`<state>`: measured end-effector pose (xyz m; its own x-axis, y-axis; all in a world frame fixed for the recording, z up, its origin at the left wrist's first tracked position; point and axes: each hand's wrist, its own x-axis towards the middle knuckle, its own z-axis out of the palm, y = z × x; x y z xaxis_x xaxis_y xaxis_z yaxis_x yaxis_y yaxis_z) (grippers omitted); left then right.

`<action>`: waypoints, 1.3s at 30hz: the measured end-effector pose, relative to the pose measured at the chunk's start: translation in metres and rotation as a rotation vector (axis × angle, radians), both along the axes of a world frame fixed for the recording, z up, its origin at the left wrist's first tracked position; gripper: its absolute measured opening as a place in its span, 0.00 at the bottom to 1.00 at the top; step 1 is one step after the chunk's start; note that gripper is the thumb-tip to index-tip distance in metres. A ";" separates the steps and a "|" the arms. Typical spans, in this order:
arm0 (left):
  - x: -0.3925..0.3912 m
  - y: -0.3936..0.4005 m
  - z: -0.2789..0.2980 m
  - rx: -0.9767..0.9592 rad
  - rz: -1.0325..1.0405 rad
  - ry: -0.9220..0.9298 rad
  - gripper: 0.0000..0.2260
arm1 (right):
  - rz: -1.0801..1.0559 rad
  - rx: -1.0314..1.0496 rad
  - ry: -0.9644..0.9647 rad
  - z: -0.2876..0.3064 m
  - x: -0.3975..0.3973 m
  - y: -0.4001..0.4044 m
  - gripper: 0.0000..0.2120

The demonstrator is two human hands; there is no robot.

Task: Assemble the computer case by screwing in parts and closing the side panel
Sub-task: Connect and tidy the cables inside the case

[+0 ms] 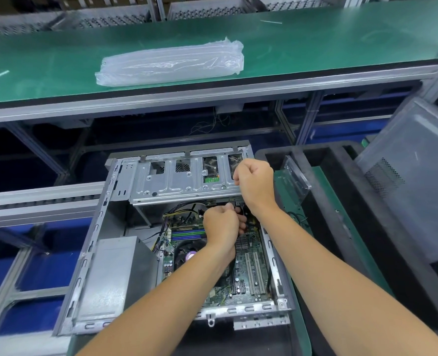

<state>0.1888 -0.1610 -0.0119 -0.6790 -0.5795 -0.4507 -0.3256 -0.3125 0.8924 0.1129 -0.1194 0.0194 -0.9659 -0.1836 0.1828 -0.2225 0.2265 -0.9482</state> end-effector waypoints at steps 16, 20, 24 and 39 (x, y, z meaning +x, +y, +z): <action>-0.019 0.008 -0.005 -0.063 0.199 -0.146 0.11 | 0.029 0.001 0.011 -0.002 0.004 0.000 0.11; -0.014 0.008 0.001 0.051 0.179 -0.095 0.07 | 0.042 0.006 0.026 -0.004 0.004 0.001 0.12; -0.003 -0.004 0.009 0.104 -0.006 -0.063 0.09 | 0.039 0.010 0.024 -0.003 0.005 0.001 0.11; 0.057 -0.099 0.021 -1.192 -1.364 -0.277 0.13 | 0.055 0.097 0.016 -0.001 0.008 0.003 0.12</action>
